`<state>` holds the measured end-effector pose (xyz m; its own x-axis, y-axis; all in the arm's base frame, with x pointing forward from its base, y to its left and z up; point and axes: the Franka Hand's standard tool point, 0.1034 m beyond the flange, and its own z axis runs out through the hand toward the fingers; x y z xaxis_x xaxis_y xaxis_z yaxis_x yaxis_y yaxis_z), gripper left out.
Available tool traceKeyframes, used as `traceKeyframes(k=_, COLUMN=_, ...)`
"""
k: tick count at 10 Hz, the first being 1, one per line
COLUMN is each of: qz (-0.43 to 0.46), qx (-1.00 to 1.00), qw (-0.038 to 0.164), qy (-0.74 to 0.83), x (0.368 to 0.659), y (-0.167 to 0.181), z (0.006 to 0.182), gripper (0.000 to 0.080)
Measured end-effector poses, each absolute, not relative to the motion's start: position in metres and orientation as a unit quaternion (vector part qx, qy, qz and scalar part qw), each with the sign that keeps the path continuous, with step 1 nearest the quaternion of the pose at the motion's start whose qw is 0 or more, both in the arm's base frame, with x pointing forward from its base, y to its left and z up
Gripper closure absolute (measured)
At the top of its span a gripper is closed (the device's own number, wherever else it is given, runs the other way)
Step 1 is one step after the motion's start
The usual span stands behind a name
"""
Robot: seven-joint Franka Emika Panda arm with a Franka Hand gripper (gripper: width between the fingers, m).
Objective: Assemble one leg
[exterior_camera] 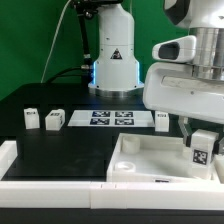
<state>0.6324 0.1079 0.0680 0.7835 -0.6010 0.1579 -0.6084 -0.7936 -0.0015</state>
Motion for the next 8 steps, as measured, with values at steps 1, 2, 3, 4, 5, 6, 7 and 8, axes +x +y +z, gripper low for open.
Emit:
traceKeyframes(k=1, qz=0.077, qx=0.927, qw=0.033, qy=-0.366, x=0.63, y=0.098, z=0.068, gripper=0.0503)
traceKeyframes(k=2, qz=0.075, qx=0.916, qw=0.04, qy=-0.392, x=0.628, y=0.092, z=0.068, gripper=0.0503)
traceKeyframes(k=3, qz=0.075, qx=0.908, qw=0.043, qy=-0.41, x=0.628, y=0.09, z=0.068, gripper=0.0503)
traceKeyframes(k=4, qz=0.073, qx=0.902, qw=0.046, qy=-0.424, x=0.626, y=0.086, z=0.068, gripper=0.0499)
traceKeyframes(k=5, qz=0.074, qx=0.903, qw=0.045, qy=-0.421, x=0.627, y=0.087, z=0.068, gripper=0.0373)
traceKeyframes(k=6, qz=0.073, qx=0.903, qw=0.045, qy=-0.421, x=0.627, y=0.087, z=0.068, gripper=0.0241)
traceKeyframes(k=7, qz=0.073, qx=0.903, qw=0.045, qy=-0.421, x=0.627, y=0.087, z=0.068, gripper=0.0241)
traceKeyframes(k=8, qz=0.073, qx=0.903, qw=0.045, qy=-0.421, x=0.627, y=0.087, z=0.068, gripper=0.0169)
